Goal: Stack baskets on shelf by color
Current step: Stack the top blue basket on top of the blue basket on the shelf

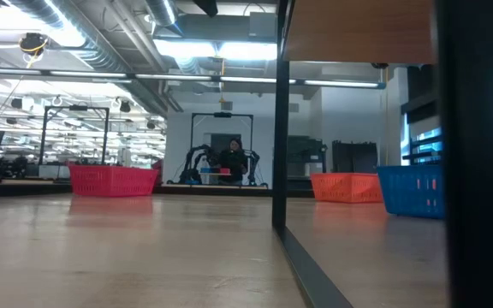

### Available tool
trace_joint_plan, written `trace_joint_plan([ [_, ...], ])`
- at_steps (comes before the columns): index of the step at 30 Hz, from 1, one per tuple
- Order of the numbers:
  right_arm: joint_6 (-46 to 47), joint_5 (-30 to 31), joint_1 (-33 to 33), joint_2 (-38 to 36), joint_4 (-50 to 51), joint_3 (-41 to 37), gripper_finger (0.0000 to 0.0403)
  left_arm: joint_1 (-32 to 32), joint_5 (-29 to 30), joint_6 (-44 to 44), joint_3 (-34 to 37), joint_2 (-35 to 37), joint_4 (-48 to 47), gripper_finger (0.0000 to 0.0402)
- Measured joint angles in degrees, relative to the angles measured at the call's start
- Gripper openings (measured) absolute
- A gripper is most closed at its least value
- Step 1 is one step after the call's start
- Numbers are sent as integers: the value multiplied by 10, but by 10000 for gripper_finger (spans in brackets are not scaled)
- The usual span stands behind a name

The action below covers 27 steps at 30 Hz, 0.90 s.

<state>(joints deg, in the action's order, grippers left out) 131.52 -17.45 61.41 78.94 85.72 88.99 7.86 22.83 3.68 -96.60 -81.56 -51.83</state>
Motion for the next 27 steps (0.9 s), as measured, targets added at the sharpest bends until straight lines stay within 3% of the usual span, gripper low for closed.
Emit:
trace_joint_plan([
  [8, 1, 0, 0, 0, 6, 0, 84, 0, 0, 0, 0, 0, 0, 51],
  [18, 2, 6, -17, 0, 3, 40, 89, 0, 0, 0, 0, 0, 0, 51],
  [22, 0, 129, -15, -1, -9, 96, 89, 0, 0, 0, 0, 0, 0, 51],
  [27, -70, 256, 0, 6, -121, 122, 89, 0, 0, 0, 0, 0, 0, 51],
])
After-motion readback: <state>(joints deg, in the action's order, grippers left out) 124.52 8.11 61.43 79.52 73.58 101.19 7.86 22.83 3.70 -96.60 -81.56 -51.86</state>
